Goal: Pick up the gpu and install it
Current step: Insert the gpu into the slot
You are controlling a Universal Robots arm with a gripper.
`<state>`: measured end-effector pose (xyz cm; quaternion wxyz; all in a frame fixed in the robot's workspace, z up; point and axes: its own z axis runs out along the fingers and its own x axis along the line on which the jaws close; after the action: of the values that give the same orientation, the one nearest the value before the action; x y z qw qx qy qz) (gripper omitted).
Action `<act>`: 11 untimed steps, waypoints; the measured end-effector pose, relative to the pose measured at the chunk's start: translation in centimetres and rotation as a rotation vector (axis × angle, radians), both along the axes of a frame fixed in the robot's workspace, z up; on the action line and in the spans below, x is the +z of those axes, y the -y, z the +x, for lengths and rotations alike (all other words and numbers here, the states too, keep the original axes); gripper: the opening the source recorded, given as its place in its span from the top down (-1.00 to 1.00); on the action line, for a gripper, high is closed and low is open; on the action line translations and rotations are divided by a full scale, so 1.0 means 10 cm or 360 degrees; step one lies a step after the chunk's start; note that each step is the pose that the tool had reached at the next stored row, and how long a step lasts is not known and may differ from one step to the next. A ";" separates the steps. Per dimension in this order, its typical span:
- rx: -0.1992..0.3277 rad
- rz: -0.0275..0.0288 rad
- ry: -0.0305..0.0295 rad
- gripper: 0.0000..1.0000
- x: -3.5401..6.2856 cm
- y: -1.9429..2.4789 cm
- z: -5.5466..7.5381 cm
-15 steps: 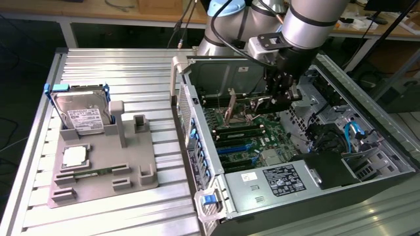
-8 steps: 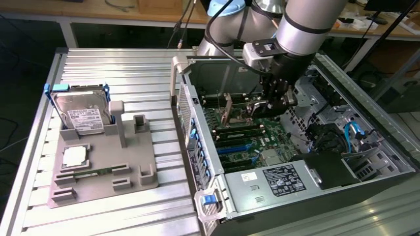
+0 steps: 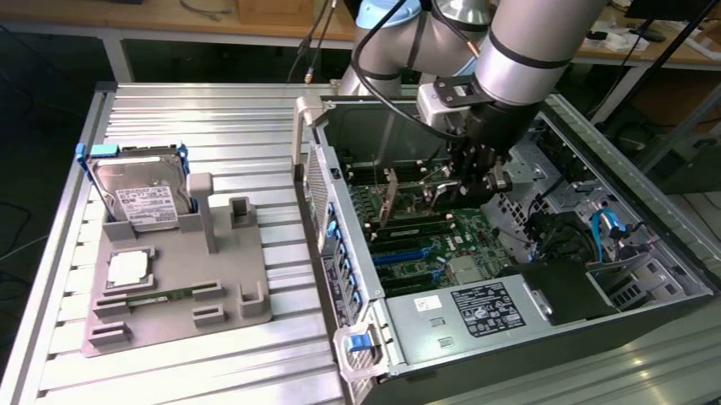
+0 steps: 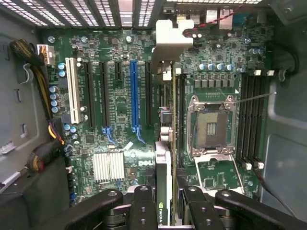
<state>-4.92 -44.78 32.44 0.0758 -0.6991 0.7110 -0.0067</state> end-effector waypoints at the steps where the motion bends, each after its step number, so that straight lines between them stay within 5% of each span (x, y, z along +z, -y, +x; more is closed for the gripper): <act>1: 0.0000 -0.00001 0.00000 0.47 -0.004 0.015 -0.01; 7: 0.0000 0.00001 0.00001 0.47 -0.027 0.127 -0.06; 11: 0.0000 0.00001 0.00000 0.47 -0.035 0.154 -0.14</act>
<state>-6.32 -46.32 32.09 0.0758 -0.6991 0.7110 -0.0067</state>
